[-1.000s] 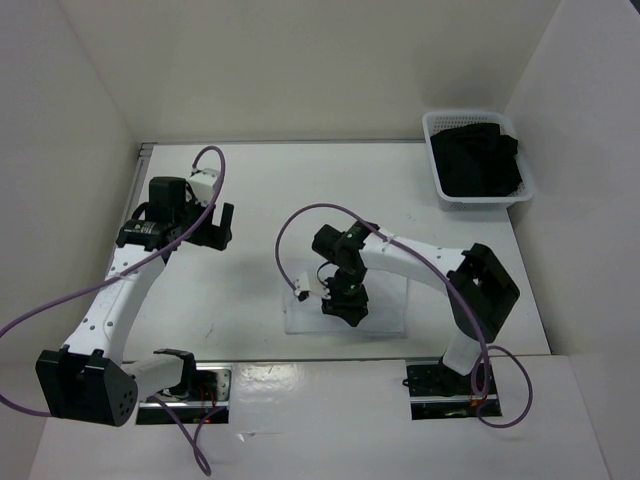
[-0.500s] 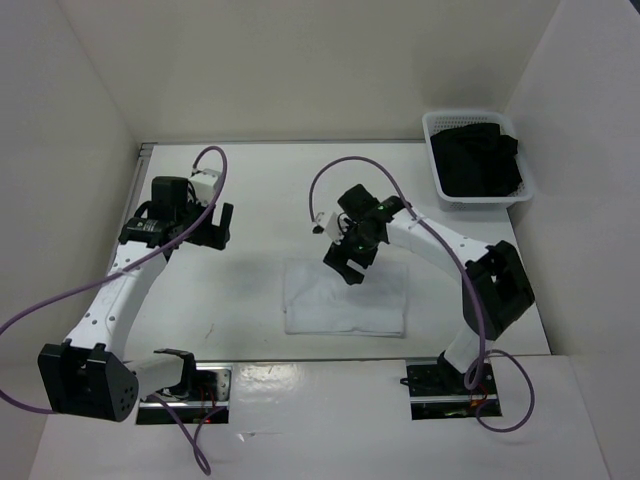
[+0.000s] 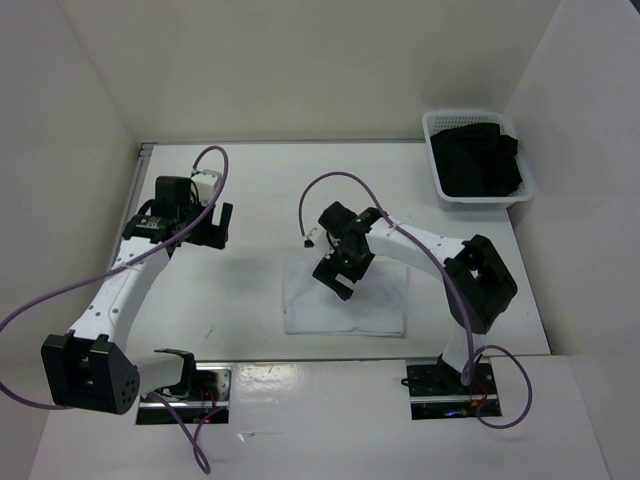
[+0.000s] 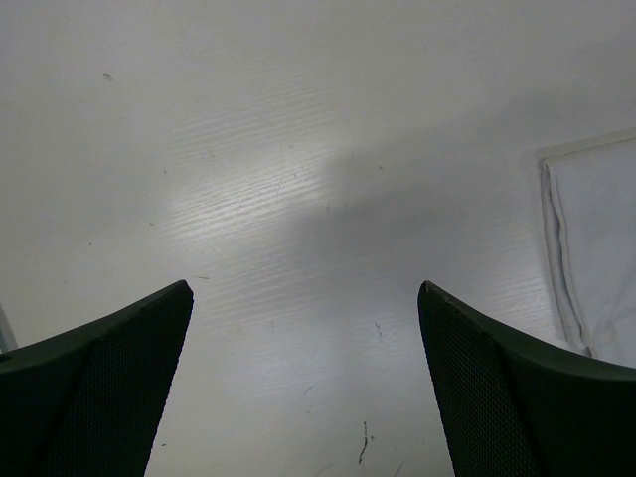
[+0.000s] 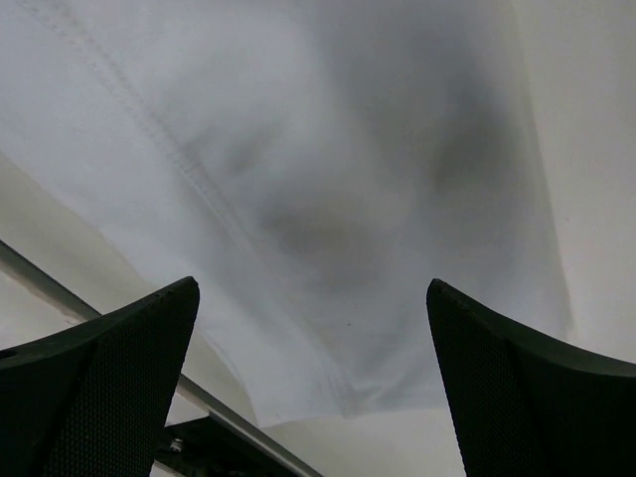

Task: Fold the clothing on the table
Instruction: Fold the skirt

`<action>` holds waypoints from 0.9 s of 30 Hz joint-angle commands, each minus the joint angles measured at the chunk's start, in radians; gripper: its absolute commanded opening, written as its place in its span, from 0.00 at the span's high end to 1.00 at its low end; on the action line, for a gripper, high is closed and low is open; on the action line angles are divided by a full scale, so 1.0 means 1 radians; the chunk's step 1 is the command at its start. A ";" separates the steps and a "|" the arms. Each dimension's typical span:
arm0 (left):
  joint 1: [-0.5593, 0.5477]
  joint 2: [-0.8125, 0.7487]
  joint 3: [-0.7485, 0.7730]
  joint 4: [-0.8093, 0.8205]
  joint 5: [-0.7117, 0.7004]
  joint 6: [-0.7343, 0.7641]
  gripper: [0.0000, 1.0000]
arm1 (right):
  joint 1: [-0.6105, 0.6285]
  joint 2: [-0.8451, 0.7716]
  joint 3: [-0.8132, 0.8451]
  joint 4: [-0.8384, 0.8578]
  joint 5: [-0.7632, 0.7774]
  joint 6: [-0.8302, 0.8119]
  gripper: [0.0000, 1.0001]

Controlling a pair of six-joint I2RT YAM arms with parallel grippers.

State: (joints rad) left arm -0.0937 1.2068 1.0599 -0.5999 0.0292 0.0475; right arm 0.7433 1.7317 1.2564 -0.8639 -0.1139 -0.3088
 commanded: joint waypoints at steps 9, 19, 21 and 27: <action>0.005 0.013 -0.008 0.006 -0.046 -0.034 0.00 | -0.001 0.149 -0.023 0.034 0.056 0.086 0.01; 0.005 0.004 0.002 0.006 -0.055 -0.034 0.00 | -0.001 0.265 0.044 0.127 0.140 0.096 0.01; 0.005 -0.006 0.002 0.006 -0.055 -0.034 0.00 | -0.010 0.281 0.096 0.128 0.174 0.105 0.01; 0.005 -0.015 0.002 0.006 -0.055 -0.034 0.00 | -0.030 0.371 0.260 0.164 0.304 0.060 0.01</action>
State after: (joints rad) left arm -0.0937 1.2121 1.0599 -0.5999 -0.0216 0.0399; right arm 0.7284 2.0262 1.4483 -0.9028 0.0174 -0.2260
